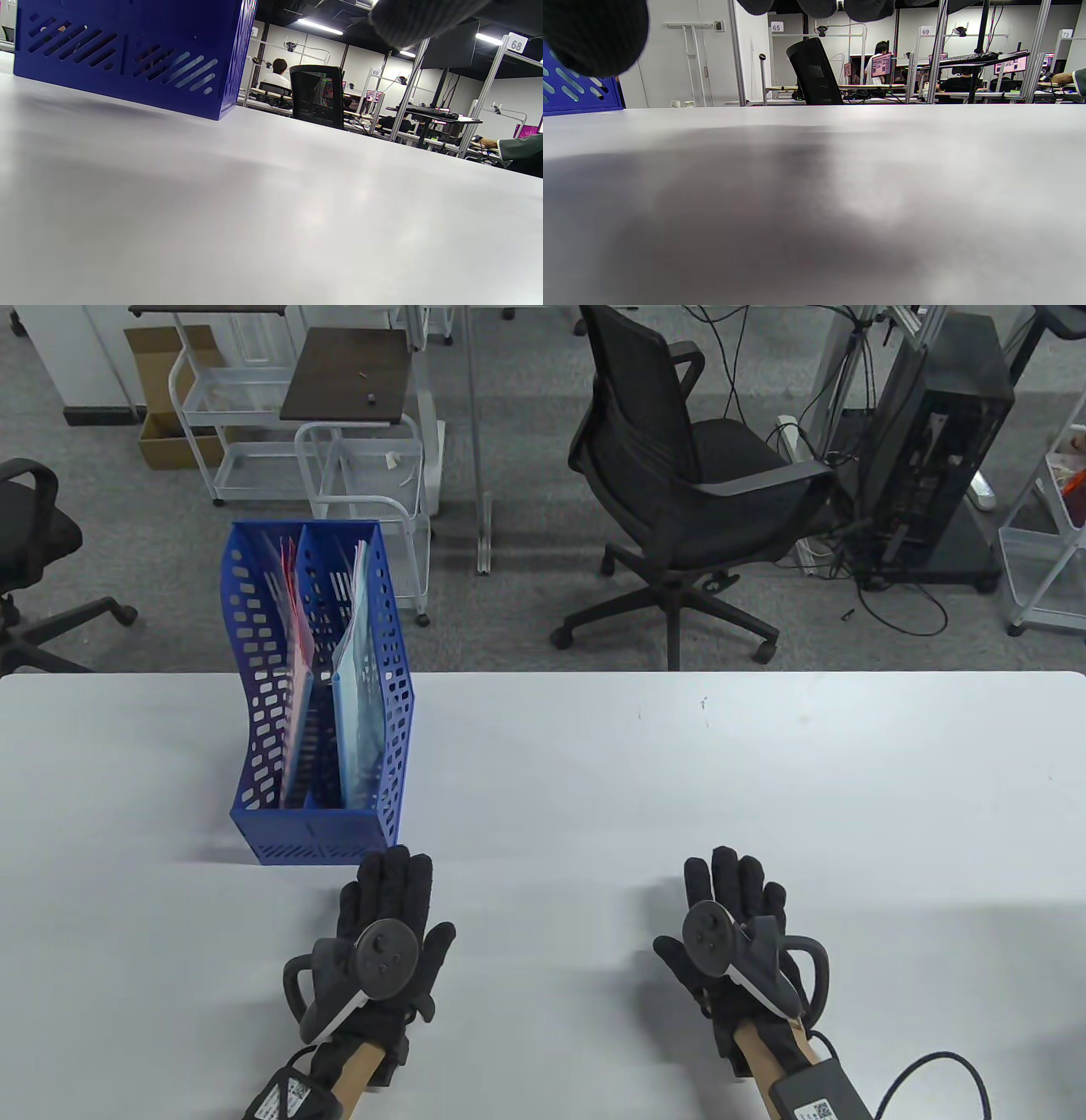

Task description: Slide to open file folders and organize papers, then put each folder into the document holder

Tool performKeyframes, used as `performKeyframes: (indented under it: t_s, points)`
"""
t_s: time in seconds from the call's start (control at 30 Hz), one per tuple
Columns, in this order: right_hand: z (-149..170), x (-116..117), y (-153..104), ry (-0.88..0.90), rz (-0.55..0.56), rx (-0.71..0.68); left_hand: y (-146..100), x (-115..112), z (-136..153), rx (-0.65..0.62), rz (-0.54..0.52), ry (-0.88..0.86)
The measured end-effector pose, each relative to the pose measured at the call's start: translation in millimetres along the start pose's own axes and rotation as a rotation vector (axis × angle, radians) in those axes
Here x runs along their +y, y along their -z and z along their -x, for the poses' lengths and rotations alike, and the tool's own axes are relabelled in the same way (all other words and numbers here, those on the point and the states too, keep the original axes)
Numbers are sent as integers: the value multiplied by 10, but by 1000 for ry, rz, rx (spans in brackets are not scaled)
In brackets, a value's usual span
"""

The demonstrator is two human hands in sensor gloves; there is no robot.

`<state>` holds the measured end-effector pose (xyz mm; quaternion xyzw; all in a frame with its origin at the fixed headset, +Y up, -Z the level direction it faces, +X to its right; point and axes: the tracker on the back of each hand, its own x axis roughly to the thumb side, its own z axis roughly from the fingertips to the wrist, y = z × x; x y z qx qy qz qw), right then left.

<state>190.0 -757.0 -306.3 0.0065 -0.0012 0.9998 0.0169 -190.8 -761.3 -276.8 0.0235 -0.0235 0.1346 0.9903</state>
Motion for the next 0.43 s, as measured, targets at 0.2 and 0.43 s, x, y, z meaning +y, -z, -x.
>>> performKeyframes:
  t_s: [0.2,0.43]
  points:
    - [4,4,2,0,2,1,1,-2,-8,-2,2,6]
    - [1,17,1,-12,-4,2,3,-32,-45,-13,10,19]
